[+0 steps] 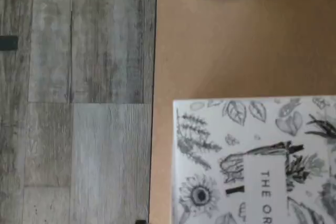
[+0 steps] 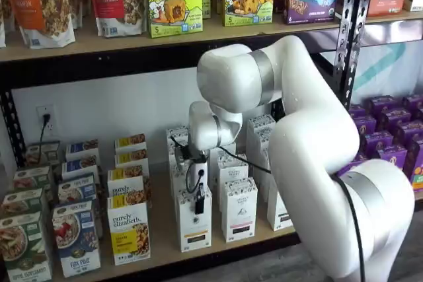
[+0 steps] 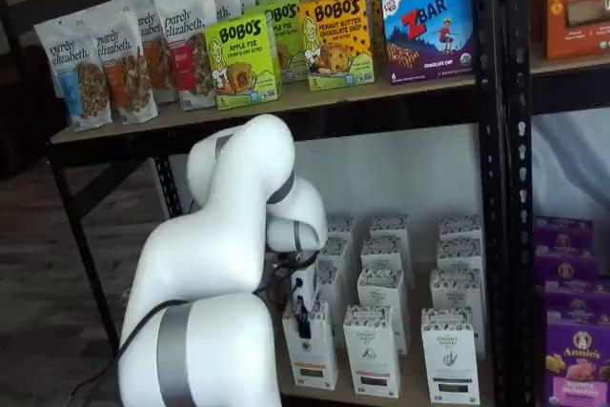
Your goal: Pick up the white box with a yellow strip in the middle, on the bottom shelf, the fourth box from the left
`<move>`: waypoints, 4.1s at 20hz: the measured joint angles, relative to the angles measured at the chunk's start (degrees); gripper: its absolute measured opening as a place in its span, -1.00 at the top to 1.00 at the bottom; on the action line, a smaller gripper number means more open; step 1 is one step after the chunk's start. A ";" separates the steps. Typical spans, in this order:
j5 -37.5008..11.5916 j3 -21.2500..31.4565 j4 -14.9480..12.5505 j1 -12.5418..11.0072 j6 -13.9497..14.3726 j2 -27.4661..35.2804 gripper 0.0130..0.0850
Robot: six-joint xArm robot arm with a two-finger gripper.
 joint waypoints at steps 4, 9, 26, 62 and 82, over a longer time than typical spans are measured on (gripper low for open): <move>-0.09 0.32 0.45 -0.23 -0.60 -0.09 -0.78; -0.22 0.70 0.39 -0.38 -0.70 -0.33 -0.56; -0.49 0.59 -0.73 0.23 0.80 0.26 -0.56; -4.22 14.95 1.06 1.89 0.47 -8.53 0.00; -15.17 40.15 2.62 2.01 -1.60 -24.10 0.00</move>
